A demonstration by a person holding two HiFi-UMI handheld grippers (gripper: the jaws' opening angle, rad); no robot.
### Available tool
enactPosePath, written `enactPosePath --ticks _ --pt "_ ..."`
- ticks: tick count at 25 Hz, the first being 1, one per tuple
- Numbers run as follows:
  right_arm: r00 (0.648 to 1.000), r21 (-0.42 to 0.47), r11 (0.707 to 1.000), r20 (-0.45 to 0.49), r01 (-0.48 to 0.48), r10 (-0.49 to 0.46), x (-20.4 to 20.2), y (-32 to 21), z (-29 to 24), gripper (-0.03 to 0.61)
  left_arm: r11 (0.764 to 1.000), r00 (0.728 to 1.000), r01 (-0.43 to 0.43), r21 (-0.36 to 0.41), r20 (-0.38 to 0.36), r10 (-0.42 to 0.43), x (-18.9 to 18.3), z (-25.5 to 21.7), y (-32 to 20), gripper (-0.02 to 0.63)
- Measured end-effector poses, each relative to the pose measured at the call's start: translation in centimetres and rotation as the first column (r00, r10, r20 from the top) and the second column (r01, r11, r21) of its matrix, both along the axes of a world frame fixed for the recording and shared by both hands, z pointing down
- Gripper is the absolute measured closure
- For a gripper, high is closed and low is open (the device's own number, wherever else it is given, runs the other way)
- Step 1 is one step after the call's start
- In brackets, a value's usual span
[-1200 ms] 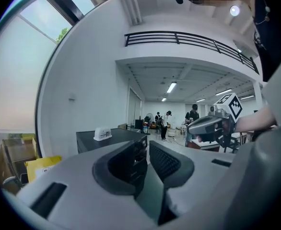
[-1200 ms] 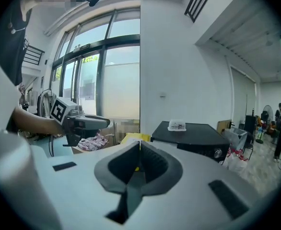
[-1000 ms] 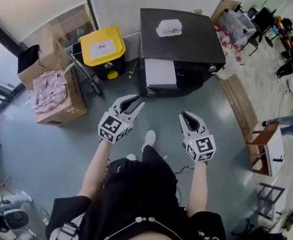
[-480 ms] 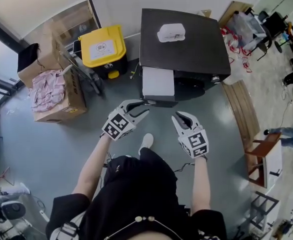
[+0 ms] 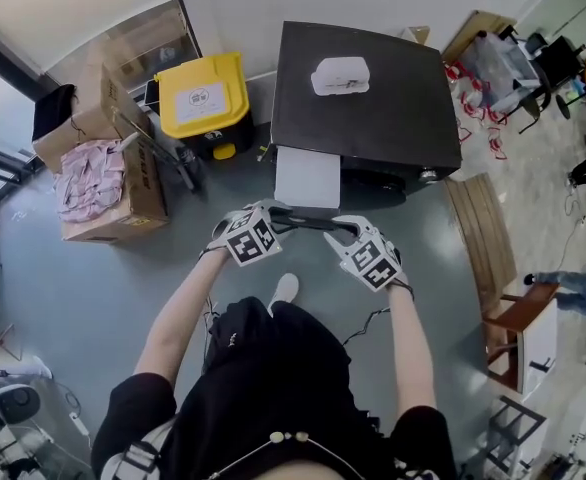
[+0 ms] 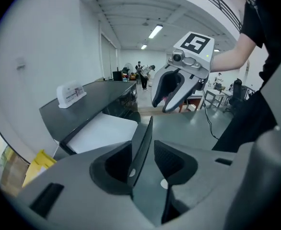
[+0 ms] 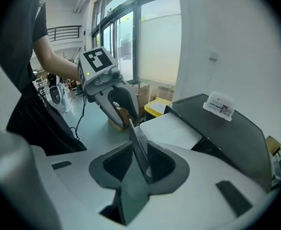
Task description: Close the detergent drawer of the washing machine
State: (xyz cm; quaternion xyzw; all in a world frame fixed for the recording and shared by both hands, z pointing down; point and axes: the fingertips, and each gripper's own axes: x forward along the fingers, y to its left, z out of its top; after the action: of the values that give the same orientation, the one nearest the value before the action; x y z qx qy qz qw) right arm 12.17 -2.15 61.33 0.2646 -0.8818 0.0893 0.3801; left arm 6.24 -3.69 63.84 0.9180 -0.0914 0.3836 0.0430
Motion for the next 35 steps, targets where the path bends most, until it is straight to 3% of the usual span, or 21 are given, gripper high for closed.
enactPosePath --ticks 6,9,17,26,35 --pt "0.985 -0.08 0.989 -0.107 0.125 -0.133 -0.4 -1.0 3.0 0.474 0.993 0.985 -0.113 -0.04 0.126 0.118 0.2 1.5 -0.3 0.471" --pt "0.968 -0.129 0.976 -0.158 0.174 -0.193 -0.5 -1.2 4.4 0.477 0.988 0.975 -0.147 -0.048 0.159 0.153 0.6 2.2 -0.6 0.52" --pt "0.923 -0.202 0.947 -0.246 0.25 -0.297 -0.4 -1.1 6.9 0.48 0.961 0.923 -0.26 -0.097 0.266 0.277 1.3 4.8 0.0 0.536" --pt "0.9 -0.251 0.93 -0.279 0.269 -0.335 -0.9 -1.6 8.1 0.516 0.943 0.887 -0.307 -0.127 0.32 0.332 1.8 6.3 -0.1 0.555" --pt "0.89 -0.262 0.921 -0.283 0.287 -0.358 -1.3 -1.5 8.7 0.526 0.948 0.905 -0.286 -0.143 0.286 0.316 2.6 7.1 0.3 0.577"
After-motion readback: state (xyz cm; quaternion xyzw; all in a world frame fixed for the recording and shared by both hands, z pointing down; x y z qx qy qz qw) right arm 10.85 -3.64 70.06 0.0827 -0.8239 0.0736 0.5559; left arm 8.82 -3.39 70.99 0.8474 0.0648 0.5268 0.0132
